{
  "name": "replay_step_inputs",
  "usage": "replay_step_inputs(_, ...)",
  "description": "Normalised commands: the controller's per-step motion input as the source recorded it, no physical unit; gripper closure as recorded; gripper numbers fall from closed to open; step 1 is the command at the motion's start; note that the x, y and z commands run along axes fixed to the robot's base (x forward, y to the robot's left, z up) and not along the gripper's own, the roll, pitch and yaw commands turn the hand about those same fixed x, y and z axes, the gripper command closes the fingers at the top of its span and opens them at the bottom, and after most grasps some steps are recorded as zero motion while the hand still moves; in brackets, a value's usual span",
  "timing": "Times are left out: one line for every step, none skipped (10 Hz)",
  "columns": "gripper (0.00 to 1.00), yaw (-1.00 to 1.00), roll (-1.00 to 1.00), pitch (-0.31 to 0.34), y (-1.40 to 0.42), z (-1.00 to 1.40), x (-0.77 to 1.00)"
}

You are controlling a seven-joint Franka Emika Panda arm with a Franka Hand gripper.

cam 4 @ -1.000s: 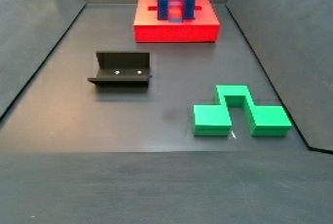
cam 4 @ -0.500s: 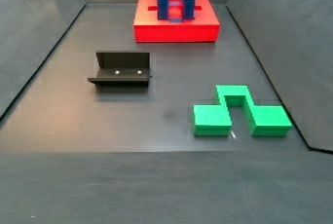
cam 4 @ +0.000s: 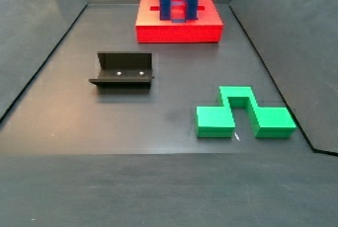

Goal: Pick up the yellow object. Move up. Move to above the board. Insert the yellow object.
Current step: Insert the yellow object.

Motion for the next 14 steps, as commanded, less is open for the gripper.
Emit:
replay_step_inputs(1.00,0.11,0.04,0.000,0.00,-0.62,0.27)
replay_step_inputs(1.00,0.25,0.01,0.000,0.00,-0.63,0.41)
replay_step_inputs(1.00,0.23,0.07,0.000,-0.03,-0.58,0.23)
replay_step_inputs(1.00,0.22,0.12,0.027,-0.15,-0.49,0.04)
replay_step_inputs(1.00,0.15,0.15,0.036,-0.21,-0.46,-0.02)
replay_step_inputs(1.00,0.15,0.15,0.037,-0.19,-0.45,-0.09)
replay_step_inputs(1.00,0.14,0.14,0.049,-0.18,-0.41,-0.05)
replay_step_inputs(1.00,0.07,0.10,0.044,-0.05,-0.29,0.00)
replay_step_inputs(1.00,0.07,0.09,0.064,-0.02,-0.29,0.01)
replay_step_inputs(1.00,0.07,0.09,0.079,0.00,-0.27,0.05)
replay_step_inputs(1.00,0.06,0.08,0.067,-0.02,-0.24,0.02)
replay_step_inputs(1.00,0.06,0.09,0.079,-0.01,-0.23,0.03)
replay_step_inputs(1.00,0.05,0.10,0.086,-0.04,-0.20,0.02)
replay_step_inputs(1.00,0.00,0.17,0.123,-0.18,-0.11,0.00)
